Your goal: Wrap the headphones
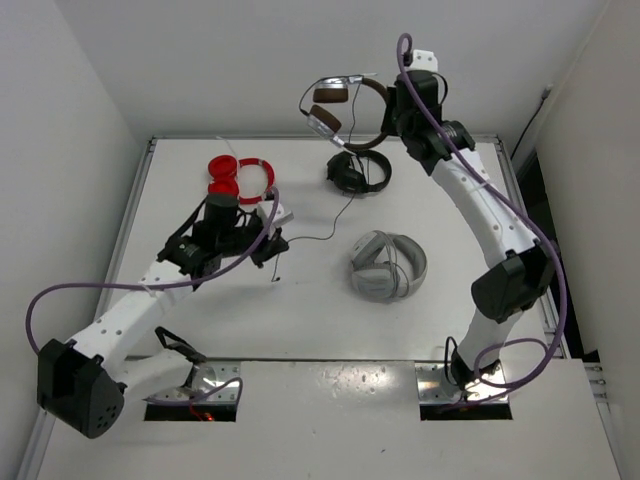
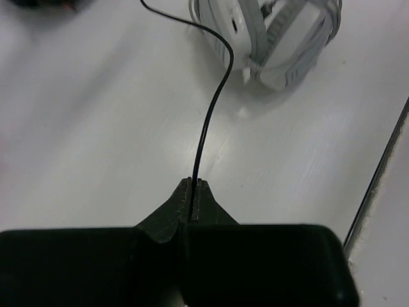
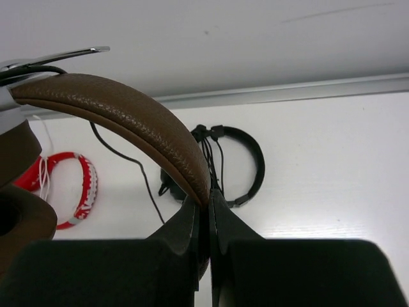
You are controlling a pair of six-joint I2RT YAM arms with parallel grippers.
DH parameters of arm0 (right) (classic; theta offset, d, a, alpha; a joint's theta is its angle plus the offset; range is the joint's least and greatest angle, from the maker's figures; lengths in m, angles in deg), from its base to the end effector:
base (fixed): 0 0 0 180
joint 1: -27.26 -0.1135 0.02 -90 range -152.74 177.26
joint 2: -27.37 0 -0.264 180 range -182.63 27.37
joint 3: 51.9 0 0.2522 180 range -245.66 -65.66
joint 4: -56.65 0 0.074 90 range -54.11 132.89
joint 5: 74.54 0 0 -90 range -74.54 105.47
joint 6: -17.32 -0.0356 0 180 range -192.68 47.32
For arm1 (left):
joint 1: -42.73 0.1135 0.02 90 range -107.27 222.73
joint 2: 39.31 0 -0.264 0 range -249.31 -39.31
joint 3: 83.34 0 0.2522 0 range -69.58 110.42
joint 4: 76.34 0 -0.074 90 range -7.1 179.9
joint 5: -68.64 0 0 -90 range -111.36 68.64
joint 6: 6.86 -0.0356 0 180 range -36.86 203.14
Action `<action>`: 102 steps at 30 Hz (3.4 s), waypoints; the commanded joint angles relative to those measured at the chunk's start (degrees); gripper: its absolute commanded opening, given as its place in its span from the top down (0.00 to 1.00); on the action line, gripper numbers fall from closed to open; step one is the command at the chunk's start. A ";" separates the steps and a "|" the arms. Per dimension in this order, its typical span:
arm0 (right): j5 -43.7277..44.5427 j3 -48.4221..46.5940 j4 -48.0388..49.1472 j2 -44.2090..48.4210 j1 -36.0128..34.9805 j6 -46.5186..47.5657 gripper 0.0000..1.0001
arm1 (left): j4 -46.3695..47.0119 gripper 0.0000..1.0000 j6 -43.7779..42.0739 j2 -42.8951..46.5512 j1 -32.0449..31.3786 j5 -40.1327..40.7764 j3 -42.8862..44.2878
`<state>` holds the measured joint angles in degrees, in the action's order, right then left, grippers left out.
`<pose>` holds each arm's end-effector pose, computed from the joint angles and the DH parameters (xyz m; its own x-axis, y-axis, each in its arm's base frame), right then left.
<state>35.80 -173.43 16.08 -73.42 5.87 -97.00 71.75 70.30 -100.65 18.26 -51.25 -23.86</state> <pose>0.3828 0.1367 0.4257 -0.3033 0.2959 -0.9058 0.0959 0.9552 0.2800 0.2044 -0.1125 0.2787 -0.3297 0.3617 -0.8720 0.8302 0.5509 -0.0853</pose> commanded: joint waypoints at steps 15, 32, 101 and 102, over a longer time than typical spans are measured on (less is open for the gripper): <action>8.93 5.37 6.15 1.30 -11.92 0.23 1.00 | 2.68 1.00 5.11 -9.59 -5.76 10.99 29.16; 3.93 7.75 3.78 2.97 -10.08 -0.38 1.00 | 11.82 1.00 -2.45 -9.67 -7.00 44.81 29.70; 0.93 46.42 35.25 27.32 -25.90 36.62 1.00 | 8.57 1.00 15.91 -29.10 13.04 16.45 39.37; 0.93 45.81 35.25 27.32 -25.90 36.62 1.00 | 8.05 1.00 15.92 -28.31 13.65 15.83 38.23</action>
<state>36.09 -123.51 45.28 -49.05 -19.41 -59.69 80.14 84.57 -130.11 29.69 -33.09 16.49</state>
